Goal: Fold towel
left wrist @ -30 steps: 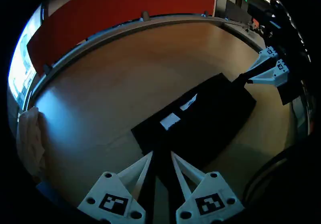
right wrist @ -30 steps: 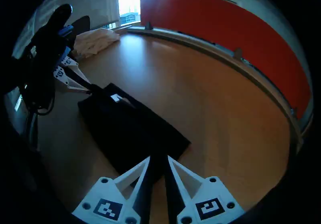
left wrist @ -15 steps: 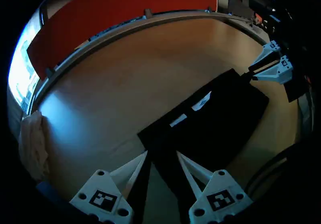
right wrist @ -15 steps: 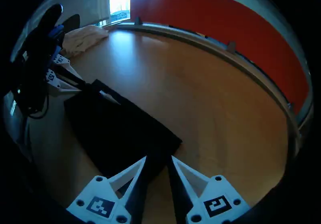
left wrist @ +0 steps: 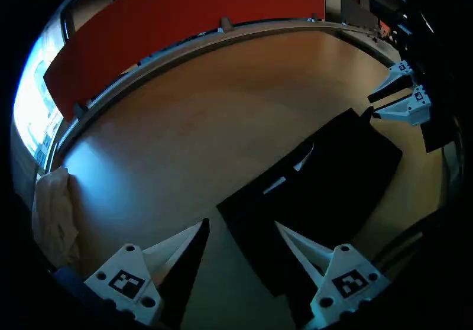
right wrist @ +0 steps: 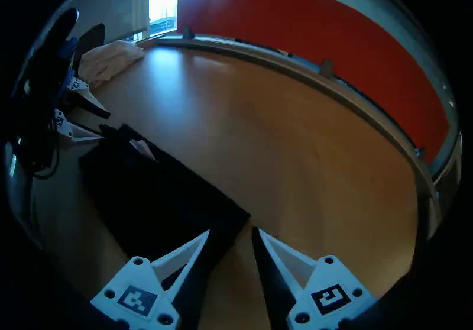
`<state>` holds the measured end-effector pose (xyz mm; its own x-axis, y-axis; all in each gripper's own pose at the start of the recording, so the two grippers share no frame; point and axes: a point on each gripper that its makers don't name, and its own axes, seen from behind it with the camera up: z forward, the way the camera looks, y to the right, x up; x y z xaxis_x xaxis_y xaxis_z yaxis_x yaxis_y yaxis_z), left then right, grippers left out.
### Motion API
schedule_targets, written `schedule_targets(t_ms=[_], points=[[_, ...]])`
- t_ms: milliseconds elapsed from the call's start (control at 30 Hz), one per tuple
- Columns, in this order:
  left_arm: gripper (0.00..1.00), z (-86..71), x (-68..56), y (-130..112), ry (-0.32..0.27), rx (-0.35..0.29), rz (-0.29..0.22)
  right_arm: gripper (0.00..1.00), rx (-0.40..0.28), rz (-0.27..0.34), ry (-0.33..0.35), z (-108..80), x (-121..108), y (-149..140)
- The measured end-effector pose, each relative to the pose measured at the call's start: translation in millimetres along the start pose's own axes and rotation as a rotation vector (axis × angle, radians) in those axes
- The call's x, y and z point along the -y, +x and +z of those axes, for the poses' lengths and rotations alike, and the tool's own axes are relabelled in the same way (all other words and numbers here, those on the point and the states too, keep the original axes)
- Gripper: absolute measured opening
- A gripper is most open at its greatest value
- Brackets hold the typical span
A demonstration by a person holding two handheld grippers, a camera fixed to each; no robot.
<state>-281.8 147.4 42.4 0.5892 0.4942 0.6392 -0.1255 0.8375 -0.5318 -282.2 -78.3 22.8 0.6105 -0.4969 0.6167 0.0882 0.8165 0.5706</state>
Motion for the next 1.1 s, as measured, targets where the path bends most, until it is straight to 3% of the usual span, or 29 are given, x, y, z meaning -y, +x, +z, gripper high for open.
schedule_targets(t_ms=[233, 500, 600, 700, 900, 1100], points=[[0.76, -1.4, 6.7, 2, 0.007, -0.002, -0.013, 0.45, -0.002, 0.000, -0.015, 2.6, -4, 3], [0.76, -2.9, 17.0, 10, 0.019, -0.006, -0.022, 0.49, -0.007, 0.001, -0.025, 4.1, -6, 8], [0.84, -4.0, 18.4, 10, 0.017, -0.004, -0.033, 0.49, -0.013, 0.003, -0.029, 3.0, -7, 10], [0.91, -6.4, 18.6, 10, 0.015, -0.005, -0.040, 0.57, -0.019, 0.007, -0.031, 1.5, -7, 10], [0.91, -14.5, 13.7, 6, -0.002, -0.002, -0.057, 0.84, -0.034, 0.022, -0.012, -5.4, 1, 10], [0.91, -30.0, 4.2, -4, -0.021, -0.007, -0.091, 0.85, -0.049, 0.033, -0.004, -20.6, 13, 3]])
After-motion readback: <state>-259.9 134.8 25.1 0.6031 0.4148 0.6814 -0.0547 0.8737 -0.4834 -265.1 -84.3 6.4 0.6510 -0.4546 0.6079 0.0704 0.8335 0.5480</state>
